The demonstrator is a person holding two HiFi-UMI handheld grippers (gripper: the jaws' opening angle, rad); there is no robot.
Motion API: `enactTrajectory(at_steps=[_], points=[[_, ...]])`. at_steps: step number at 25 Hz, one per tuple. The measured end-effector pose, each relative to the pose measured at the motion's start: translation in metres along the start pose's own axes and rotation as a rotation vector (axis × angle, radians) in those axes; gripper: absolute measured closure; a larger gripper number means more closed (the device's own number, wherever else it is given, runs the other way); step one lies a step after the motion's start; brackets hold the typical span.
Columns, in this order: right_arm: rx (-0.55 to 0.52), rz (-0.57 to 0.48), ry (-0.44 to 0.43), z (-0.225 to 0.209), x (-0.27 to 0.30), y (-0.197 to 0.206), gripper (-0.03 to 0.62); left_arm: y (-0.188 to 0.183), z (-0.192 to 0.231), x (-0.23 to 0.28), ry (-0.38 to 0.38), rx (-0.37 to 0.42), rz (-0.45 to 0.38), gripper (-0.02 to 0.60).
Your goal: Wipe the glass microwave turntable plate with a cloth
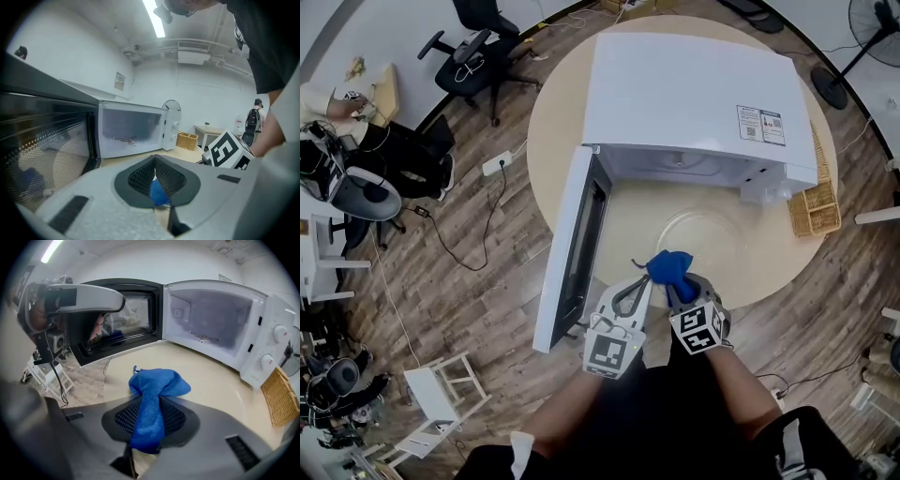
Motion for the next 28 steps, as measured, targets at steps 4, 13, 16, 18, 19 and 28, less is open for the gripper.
enactTrajectory(at_steps=[4,13,16,18,19,28], points=[[0.02,0.006,0.037,-0.012,-0.007,0.009,0.503,-0.008,-0.006,0.008,0.011,-0.003,-0.029,0.575],[0.078,0.033,0.132,-0.039,-0.026,0.028,0.502,-0.015,-0.016,0.029,0.074,-0.006,-0.035,0.575],[0.108,0.048,0.169,-0.049,-0.034,0.033,0.5,-0.024,-0.021,0.036,0.097,-0.019,-0.046,0.575],[0.128,0.061,0.195,-0.057,-0.039,0.037,0.499,-0.028,-0.025,0.041,0.114,-0.003,-0.05,0.575],[0.132,0.067,0.206,-0.06,-0.041,0.039,0.499,-0.029,-0.026,0.044,0.121,0.002,-0.051,0.575],[0.159,0.107,0.272,-0.089,-0.054,0.052,0.497,-0.038,-0.04,0.063,0.152,-0.035,-0.058,0.575]])
Point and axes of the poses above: the fingertips, and each gripper's own axes: x forward along the fingers, z to its left, y out of its underside, the point moved 8 cm from there along -x, backward along the fingers, and after that the axes turned 6 degrees about -z, right-handed, at the moved point
